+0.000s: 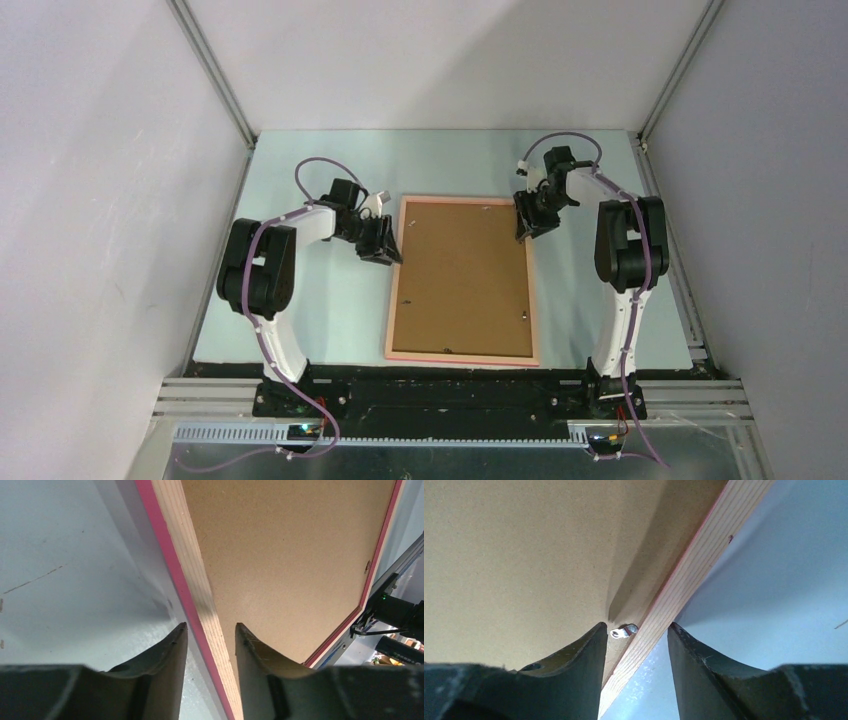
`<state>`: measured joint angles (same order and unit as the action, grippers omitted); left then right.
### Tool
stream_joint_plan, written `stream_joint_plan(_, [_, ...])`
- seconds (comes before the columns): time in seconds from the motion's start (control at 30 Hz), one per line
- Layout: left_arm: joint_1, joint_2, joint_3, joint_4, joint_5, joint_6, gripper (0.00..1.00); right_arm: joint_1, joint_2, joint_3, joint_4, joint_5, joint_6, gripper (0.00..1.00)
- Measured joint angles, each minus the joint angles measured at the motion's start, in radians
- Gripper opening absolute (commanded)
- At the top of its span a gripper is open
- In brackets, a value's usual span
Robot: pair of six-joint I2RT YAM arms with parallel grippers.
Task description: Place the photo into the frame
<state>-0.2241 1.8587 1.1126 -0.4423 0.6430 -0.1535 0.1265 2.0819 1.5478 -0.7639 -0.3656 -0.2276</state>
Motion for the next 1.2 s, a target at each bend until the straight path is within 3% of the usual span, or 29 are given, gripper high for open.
stream_joint_plan(0.27, [-0.015,0.004,0.002,0.013,-0.012,-0.023,0.51,-0.027,0.018,0.007,-0.008,-0.055,0.064,0.53])
stream_joint_plan(0.47, [-0.032,0.031,0.017,0.014,-0.044,-0.038,0.32,-0.030,0.020,0.008,-0.007,-0.060,0.097,0.51])
stream_joint_plan(0.73, [-0.035,0.038,0.023,0.013,-0.056,-0.058,0.17,-0.026,0.021,0.008,-0.003,-0.039,0.109,0.45])
stream_joint_plan(1.2, [-0.036,0.038,0.023,0.013,-0.056,-0.061,0.07,-0.017,0.021,0.008,0.002,0.010,0.120,0.31])
